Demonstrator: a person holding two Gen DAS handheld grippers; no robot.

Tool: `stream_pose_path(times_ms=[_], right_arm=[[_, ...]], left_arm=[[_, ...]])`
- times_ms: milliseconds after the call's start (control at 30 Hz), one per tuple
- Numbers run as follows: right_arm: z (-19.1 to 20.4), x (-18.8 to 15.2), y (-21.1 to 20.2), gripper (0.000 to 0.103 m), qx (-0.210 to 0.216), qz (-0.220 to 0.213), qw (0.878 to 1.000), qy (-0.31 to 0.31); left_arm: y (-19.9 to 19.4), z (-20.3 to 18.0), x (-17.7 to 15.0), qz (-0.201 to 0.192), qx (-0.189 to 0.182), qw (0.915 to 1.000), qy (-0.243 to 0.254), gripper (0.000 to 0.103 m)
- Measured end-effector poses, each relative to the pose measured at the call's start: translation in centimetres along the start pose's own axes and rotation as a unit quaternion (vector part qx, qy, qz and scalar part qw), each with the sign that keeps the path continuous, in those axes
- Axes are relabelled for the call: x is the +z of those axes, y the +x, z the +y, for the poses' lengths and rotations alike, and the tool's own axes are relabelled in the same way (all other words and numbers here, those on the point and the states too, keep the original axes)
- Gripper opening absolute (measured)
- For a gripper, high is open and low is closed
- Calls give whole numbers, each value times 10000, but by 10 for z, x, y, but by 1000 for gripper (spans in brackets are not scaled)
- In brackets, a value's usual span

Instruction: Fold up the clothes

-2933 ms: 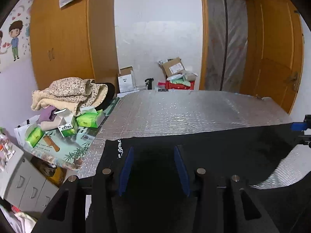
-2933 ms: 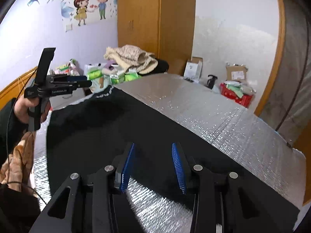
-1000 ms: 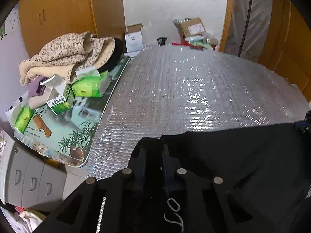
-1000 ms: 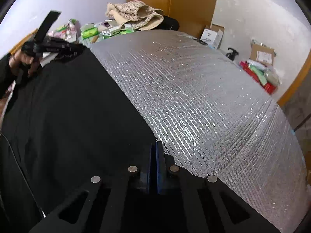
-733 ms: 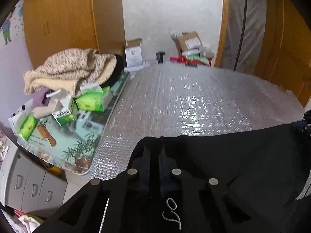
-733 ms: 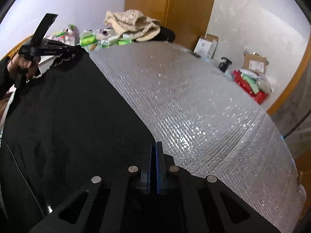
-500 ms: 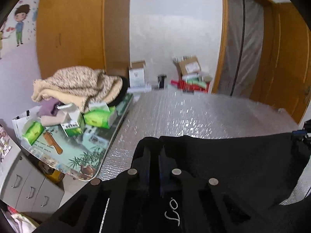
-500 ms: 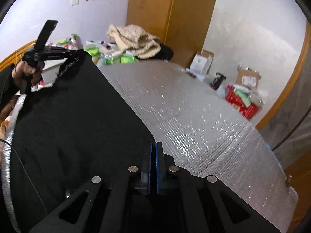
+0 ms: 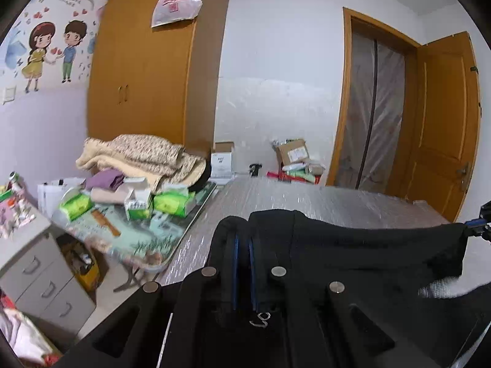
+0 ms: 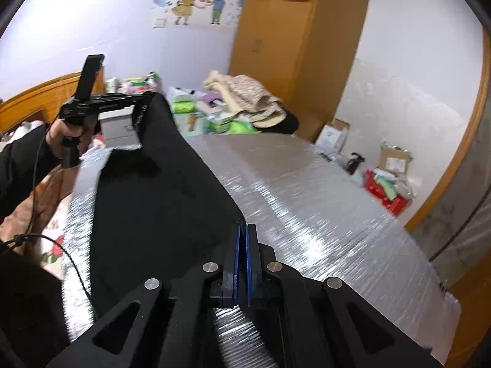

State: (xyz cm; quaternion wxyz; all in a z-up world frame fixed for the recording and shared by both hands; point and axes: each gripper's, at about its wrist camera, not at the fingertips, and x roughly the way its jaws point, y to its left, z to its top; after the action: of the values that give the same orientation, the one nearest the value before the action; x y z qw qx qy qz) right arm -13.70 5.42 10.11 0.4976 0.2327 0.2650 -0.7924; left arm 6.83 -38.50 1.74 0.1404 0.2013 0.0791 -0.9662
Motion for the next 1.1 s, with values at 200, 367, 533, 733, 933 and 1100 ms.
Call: stream_pose_path(times_ms=[200, 367, 533, 733, 933, 1100], right_arm=[[52, -48, 9, 4, 340, 405, 9985, 130], [73, -84, 27, 6, 465, 805, 9944, 496], [69, -100, 22, 9, 386, 831, 9916, 907], [71, -105, 10, 34, 217, 654, 9943, 812], [85, -104, 21, 35, 178, 771, 9963, 340], [85, -103, 34, 35, 264, 866, 9956, 235]], left_arm=[[-25, 0, -54, 390, 78, 9991, -157, 7], [-42, 4, -84, 646, 55, 9967, -479, 8], [-52, 1, -97, 758, -152, 9924, -959, 8], [-60, -7, -104, 801, -489, 9829, -1587, 30], [-48, -12, -104, 892, -633, 9686, -2231, 46], [-36, -14, -97, 935, -510, 9638, -2445, 48]])
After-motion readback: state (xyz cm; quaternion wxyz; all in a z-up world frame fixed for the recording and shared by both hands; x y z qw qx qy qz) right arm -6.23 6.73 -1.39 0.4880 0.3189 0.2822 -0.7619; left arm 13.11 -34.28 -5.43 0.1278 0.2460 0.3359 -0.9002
